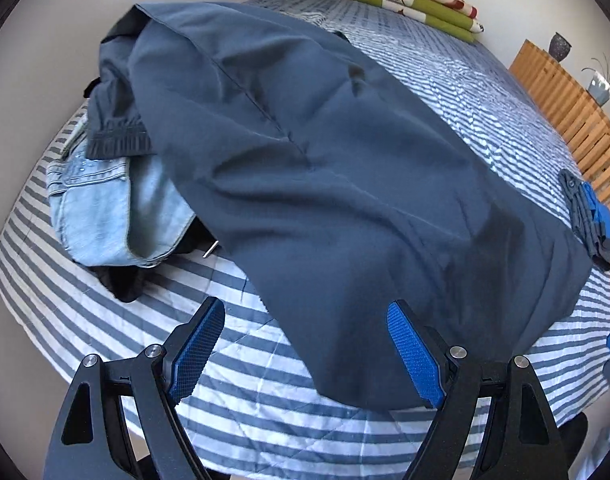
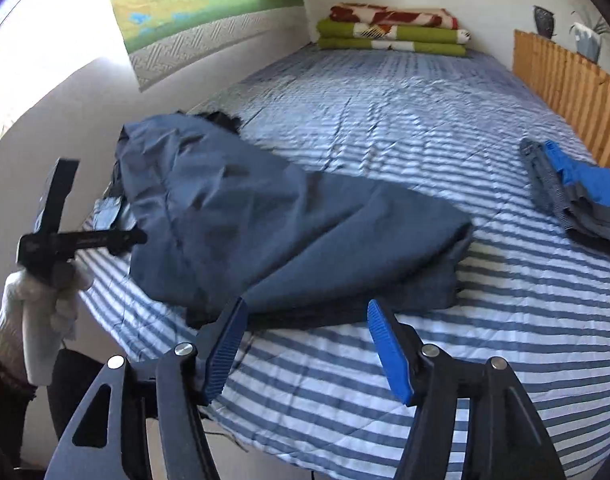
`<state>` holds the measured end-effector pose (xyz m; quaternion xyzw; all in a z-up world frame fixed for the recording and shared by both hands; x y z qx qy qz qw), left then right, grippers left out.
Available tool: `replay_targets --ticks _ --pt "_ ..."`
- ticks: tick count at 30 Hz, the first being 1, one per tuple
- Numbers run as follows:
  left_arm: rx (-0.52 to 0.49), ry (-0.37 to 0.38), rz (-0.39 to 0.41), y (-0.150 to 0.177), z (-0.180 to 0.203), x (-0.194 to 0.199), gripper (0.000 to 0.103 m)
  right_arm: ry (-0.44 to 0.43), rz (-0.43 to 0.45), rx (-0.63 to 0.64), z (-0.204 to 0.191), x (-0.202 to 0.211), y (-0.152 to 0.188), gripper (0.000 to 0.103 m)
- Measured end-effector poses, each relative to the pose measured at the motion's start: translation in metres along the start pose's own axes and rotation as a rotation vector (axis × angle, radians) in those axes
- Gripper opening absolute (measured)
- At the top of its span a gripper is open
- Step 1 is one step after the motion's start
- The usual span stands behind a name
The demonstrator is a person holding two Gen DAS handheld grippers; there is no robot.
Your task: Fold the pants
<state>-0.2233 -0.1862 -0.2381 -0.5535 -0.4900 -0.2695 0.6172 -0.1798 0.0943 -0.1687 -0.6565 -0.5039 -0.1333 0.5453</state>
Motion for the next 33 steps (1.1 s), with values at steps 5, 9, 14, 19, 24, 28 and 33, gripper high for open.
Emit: replay_targets --ticks 5,9,14,19,24,28,33 --pt "-0.001 0.02 -0.038 -0.007 0.015 -0.024 0.065 -0.102 -0.175 0.02 -0.038 -0.089 0.026 0.059" --pt "-0.012 -0.007 -0.012 -0.016 0.012 -0.023 0.036 -0.11 -0.27 0.005 -0.052 -0.152 0.035 0.059" --pt "-0.007 -0.003 0.032 -0.029 0.002 -0.004 0.003 -0.124 -0.2 -0.003 -0.053 -0.146 0.012 0.006" --pt "0.006 0.033 0.144 -0.042 -0.006 0.046 0.001 -0.159 -0.03 0.009 -0.051 -0.069 -0.026 0.004" --pt "-0.024 0.058 0.278 -0.047 -0.009 0.114 0.001 -0.189 0.094 0.071 -0.049 0.033 -0.042 0.003" --pt "-0.072 0.094 0.306 -0.052 -0.004 0.151 0.001 -0.21 0.207 0.025 -0.035 0.112 -0.059 0.002" --pt "-0.111 0.084 0.284 -0.052 0.018 0.149 0.019 -0.033 0.388 0.013 0.01 0.193 -0.075 0.0"
Point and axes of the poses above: each gripper's, at about its wrist camera, not at the fingertips, and x roughly against the way its jaws point, z to its right, y to its underside, the point moved 8 cm from there along -x, roughly the way its jaws point, and after that the axes turned 12 degrees about -y, right-handed, at the moved point
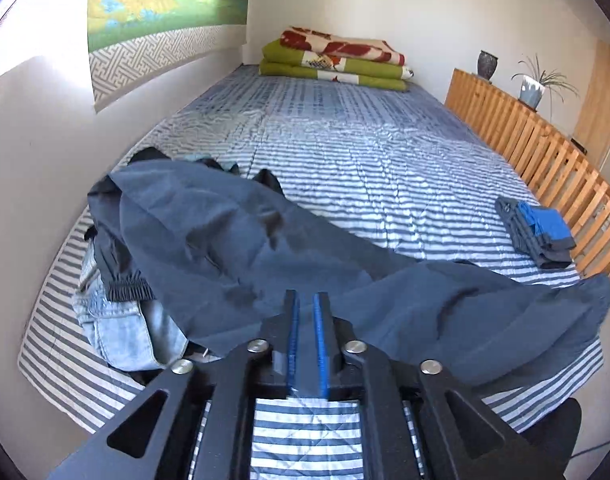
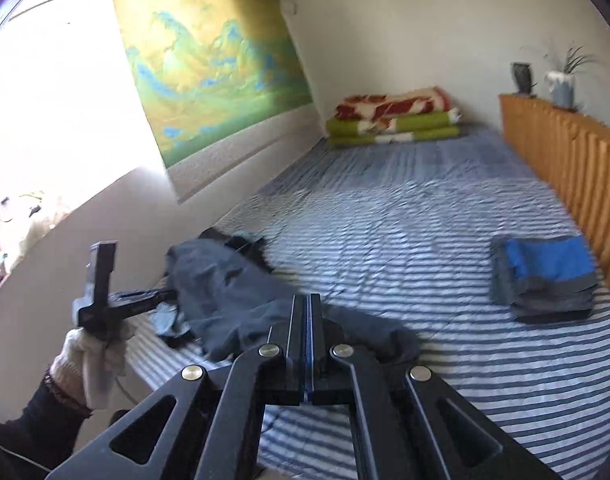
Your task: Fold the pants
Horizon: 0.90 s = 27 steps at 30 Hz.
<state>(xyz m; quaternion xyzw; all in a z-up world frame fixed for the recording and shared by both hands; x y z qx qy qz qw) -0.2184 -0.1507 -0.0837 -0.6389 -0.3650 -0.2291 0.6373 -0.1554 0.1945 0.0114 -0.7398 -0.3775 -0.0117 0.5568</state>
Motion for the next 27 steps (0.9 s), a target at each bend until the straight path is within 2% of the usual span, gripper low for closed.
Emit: replay_targets --ticks 1,2,5,7,8,9,10,12,15,16,18,22,25,27 --pt "0.009 0.005 -0.016 0.001 0.004 -0.009 0.03 0.042 0.008 -0.01 0.014 0.004 -0.003 0.0" --pt "0.017 0.01 -0.038 0.007 0.004 -0.015 0.033 0.069 -0.008 -0.034 0.031 0.004 0.0 0.0" --pt "0.022 -0.002 -0.132 0.034 0.002 -0.046 0.043 0.064 -0.15 -0.075 0.062 -0.029 0.027 0.0" --pt "0.019 -0.013 -0.184 0.05 -0.001 -0.067 0.064 0.075 -0.228 -0.078 0.076 -0.059 0.052 0.004" --pt "0.026 -0.025 -0.197 0.056 -0.006 -0.079 0.068 0.072 -0.292 -0.062 0.081 -0.078 0.066 0.009" --pt "0.037 -0.035 -0.219 0.062 -0.011 -0.09 0.074 0.08 -0.363 -0.058 0.087 -0.101 0.083 0.027" --pt "0.055 -0.048 -0.243 0.067 -0.017 -0.101 0.077 0.088 -0.398 -0.066 0.097 -0.109 0.096 0.044" --pt "0.085 -0.056 -0.286 0.075 -0.027 -0.12 0.079 0.092 -0.468 -0.121 0.112 -0.137 0.123 0.046" --pt "0.14 -0.069 -0.335 0.086 -0.042 -0.142 0.079 0.072 -0.587 -0.195 0.126 -0.162 0.165 0.046" --pt "0.157 -0.077 -0.34 0.088 -0.046 -0.146 0.079 0.072 -0.602 -0.205 0.126 -0.165 0.175 0.046" --pt "0.189 -0.077 -0.34 0.089 -0.051 -0.15 0.079 0.044 -0.603 -0.236 0.124 -0.169 0.183 0.046" --pt "0.191 -0.084 -0.331 0.087 -0.052 -0.15 0.079 -0.092 -0.567 -0.33 0.118 -0.162 0.173 0.047" --pt "0.19 -0.077 -0.318 0.084 -0.054 -0.143 0.079 -0.045 -0.546 -0.33 0.127 -0.157 0.163 0.049" --pt "0.193 -0.066 -0.313 0.08 -0.056 -0.139 0.079 -0.046 -0.56 -0.347 0.131 -0.165 0.166 0.051"
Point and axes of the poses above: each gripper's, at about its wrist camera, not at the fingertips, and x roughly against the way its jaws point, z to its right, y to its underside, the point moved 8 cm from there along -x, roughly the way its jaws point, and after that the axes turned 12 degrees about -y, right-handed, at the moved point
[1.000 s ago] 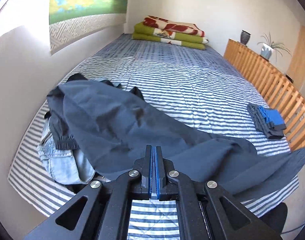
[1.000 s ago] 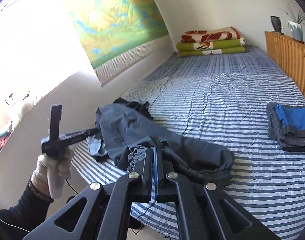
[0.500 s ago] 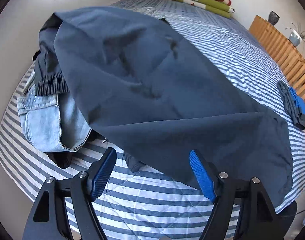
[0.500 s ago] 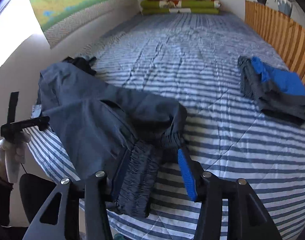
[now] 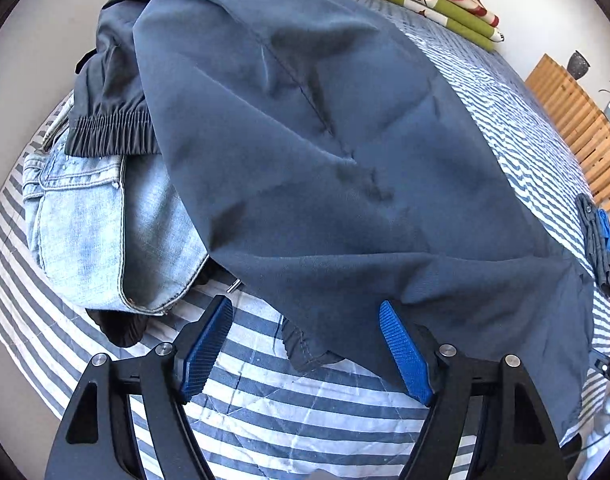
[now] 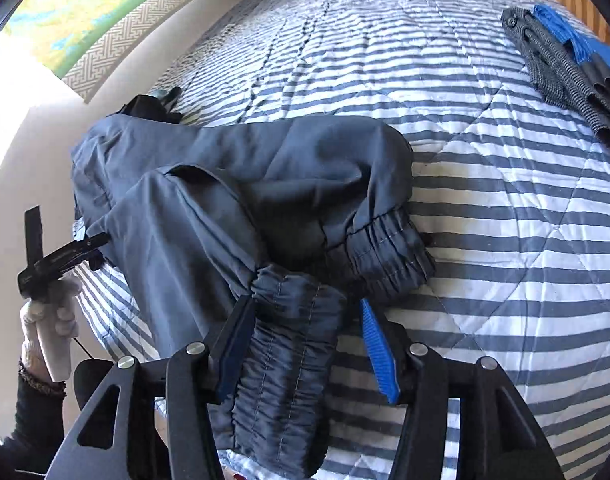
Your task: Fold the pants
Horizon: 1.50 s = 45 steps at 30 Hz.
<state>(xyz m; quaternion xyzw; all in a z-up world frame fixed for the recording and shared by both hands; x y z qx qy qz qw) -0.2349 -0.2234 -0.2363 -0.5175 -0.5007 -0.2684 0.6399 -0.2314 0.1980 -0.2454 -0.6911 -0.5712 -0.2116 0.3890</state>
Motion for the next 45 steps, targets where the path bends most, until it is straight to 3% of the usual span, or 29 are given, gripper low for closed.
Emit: replay_targets --ticks 2,4,5,9,11,14,16,18,22,25,26,28,31,35,40,43,44,45 --pt "0.022 0.002 0.009 -0.004 -0.006 0.005 0.079 -0.023 -0.004 -0.027 0.001 -0.011 -0.003 0.049" --pt "0.053 0.016 0.006 -0.007 -0.014 0.008 0.079 -0.037 -0.007 -0.029 -0.006 -0.019 -0.002 0.037" --pt "0.062 0.027 0.004 -0.009 -0.016 0.01 0.079 -0.031 0.003 -0.008 -0.013 -0.017 -0.002 0.036" --pt "0.055 0.019 -0.012 -0.014 -0.024 0.012 0.082 0.064 0.096 0.099 -0.031 0.015 -0.013 0.034" --pt "0.067 0.028 -0.031 -0.017 -0.024 0.01 0.083 0.098 0.174 0.098 -0.032 0.047 -0.026 0.031" --pt "0.083 0.051 -0.055 -0.022 -0.018 0.008 0.082 0.239 0.322 0.152 -0.034 0.105 -0.056 0.03" --pt "0.083 0.06 -0.05 -0.028 -0.007 0.014 0.065 0.324 0.402 0.196 -0.039 0.142 -0.079 0.029" --pt "0.076 0.077 -0.029 -0.038 0.007 0.029 0.055 0.393 0.482 0.222 -0.045 0.181 -0.103 0.027" --pt "0.056 0.15 0.039 -0.056 0.04 0.071 0.055 0.568 0.662 0.288 -0.058 0.26 -0.139 0.026" --pt "0.008 0.174 0.095 -0.061 0.063 0.103 0.06 0.587 0.783 0.254 -0.058 0.312 -0.138 0.026" --pt "-0.013 0.179 0.11 -0.06 0.073 0.11 0.063 0.56 0.774 0.242 -0.05 0.319 -0.133 0.026" --pt "-0.06 0.182 0.14 -0.058 0.103 0.123 0.079 0.551 0.708 0.228 -0.031 0.315 -0.11 0.026" --pt "-0.127 0.164 0.147 -0.053 0.128 0.126 0.088 0.584 0.541 0.18 0.021 0.28 -0.064 0.026" --pt "-0.163 0.15 0.069 -0.024 0.143 0.102 0.088 0.597 0.369 0.071 0.089 0.227 -0.006 0.026" --pt "-0.181 0.106 -0.032 -0.028 0.162 0.039 0.088 0.618 0.28 -0.021 0.142 0.209 0.026 0.026" --pt "-0.212 0.084 -0.064 -0.027 0.179 0.007 0.087 0.599 0.261 -0.056 0.155 0.209 0.034 0.027" --pt "-0.222 0.075 -0.069 -0.025 0.186 0.001 0.084 0.585 0.264 -0.059 0.156 0.213 0.035 0.028" --pt "-0.23 0.073 -0.072 -0.022 0.19 -0.006 0.067 0.57 0.265 -0.056 0.155 0.212 0.035 0.028"
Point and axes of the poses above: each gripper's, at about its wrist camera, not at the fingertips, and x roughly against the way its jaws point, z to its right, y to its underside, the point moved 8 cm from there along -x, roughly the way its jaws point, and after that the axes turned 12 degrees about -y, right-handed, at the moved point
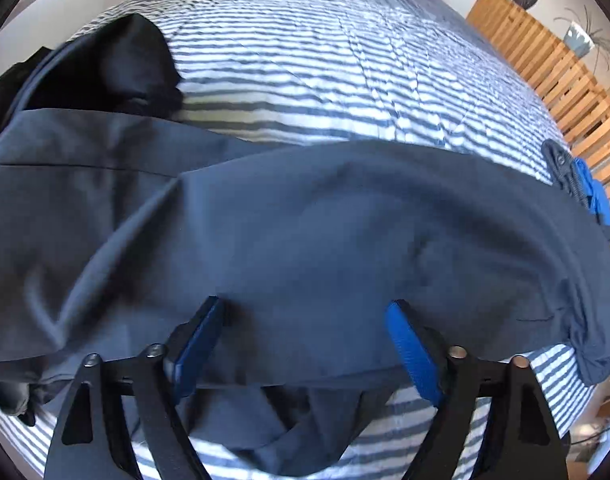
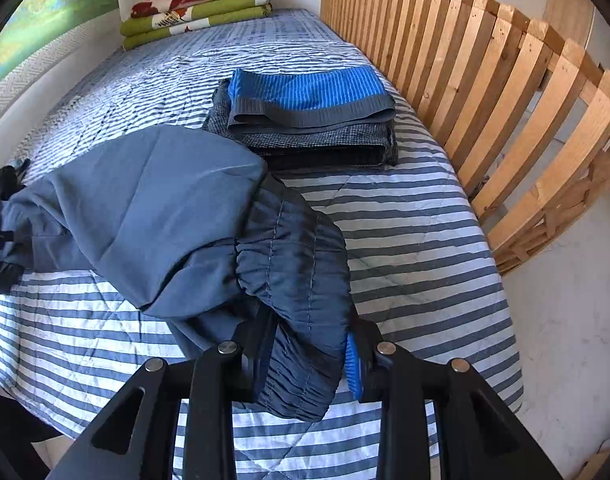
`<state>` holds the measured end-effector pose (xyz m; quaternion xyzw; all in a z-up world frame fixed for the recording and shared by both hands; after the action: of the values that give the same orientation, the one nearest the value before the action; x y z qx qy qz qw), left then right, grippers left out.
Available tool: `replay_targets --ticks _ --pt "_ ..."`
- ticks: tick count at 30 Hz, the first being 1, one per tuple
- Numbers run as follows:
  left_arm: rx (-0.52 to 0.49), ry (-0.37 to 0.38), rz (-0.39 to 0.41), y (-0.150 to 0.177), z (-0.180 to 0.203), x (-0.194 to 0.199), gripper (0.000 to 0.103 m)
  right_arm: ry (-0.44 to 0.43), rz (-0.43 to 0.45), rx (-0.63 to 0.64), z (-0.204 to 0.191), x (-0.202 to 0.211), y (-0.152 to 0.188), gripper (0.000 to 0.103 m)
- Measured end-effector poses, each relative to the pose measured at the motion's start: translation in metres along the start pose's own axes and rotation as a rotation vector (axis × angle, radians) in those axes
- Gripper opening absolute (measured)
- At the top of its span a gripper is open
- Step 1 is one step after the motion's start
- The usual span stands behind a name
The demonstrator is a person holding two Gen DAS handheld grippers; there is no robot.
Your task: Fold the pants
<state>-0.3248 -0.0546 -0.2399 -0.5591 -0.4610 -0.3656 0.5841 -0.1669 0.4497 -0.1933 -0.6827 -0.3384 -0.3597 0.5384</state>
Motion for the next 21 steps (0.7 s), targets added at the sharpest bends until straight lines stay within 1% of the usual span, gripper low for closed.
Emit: replay_targets --ticks 1,2,3,5,8,10,12,13,15,18,20,21 --pt "-0.011 -0.011 -0.01 0.003 0.003 -0.007 0.034 -0.001 0.003 0.005 -0.002 0.001 0.001 0.028" --pt "-0.018 -0.023 -0.026 0.008 0.007 -0.016 0.019 0.001 0.002 0.013 -0.004 0.001 0.001 0.028" --pt "-0.02 -0.021 -0.037 0.011 0.009 -0.016 0.0 -0.006 -0.001 0.02 -0.007 -0.001 0.001 0.028" --pt "-0.021 -0.013 -0.009 0.013 0.008 -0.005 0.0 -0.012 0.004 0.033 -0.012 0.0 -0.002 0.028" --pt "-0.052 0.015 0.057 0.022 -0.003 0.034 0.0 -0.034 0.0 0.076 -0.02 0.005 -0.001 0.027" --pt "-0.065 0.017 0.094 0.033 -0.02 0.06 0.0 -0.051 -0.003 0.089 -0.023 0.01 0.005 0.023" --pt "-0.066 0.038 0.104 0.051 -0.041 0.085 0.0 -0.085 -0.017 0.087 -0.025 0.015 0.017 0.021" --pt "-0.07 0.032 0.105 0.06 -0.05 0.092 0.0 -0.096 -0.025 0.086 -0.025 0.017 0.024 0.019" --pt "-0.068 -0.003 0.115 0.075 -0.071 0.106 0.0 -0.091 -0.046 0.09 -0.024 0.019 0.04 0.019" --pt "-0.074 -0.041 0.122 0.08 -0.084 0.114 0.0 -0.08 -0.058 0.071 -0.019 0.016 0.049 0.019" --pt "-0.078 -0.011 0.101 0.075 -0.076 0.108 0.004 -0.071 -0.036 0.052 -0.018 0.016 0.045 0.021" --pt "-0.08 -0.008 0.099 0.07 -0.07 0.104 0.014 -0.067 -0.02 0.045 -0.018 0.017 0.044 0.023"
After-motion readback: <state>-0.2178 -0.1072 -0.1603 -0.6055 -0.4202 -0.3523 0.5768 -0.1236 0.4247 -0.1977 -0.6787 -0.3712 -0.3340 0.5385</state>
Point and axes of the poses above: each gripper's, at about its wrist camera, not at the fingertips, and x roughly against the way its jaws point, z to its right, y to its underside, the point moved 8 cm from there along -x, roughly the way its jaws point, and after that the axes turned 12 degrees about -y, right-handed, at the moved point
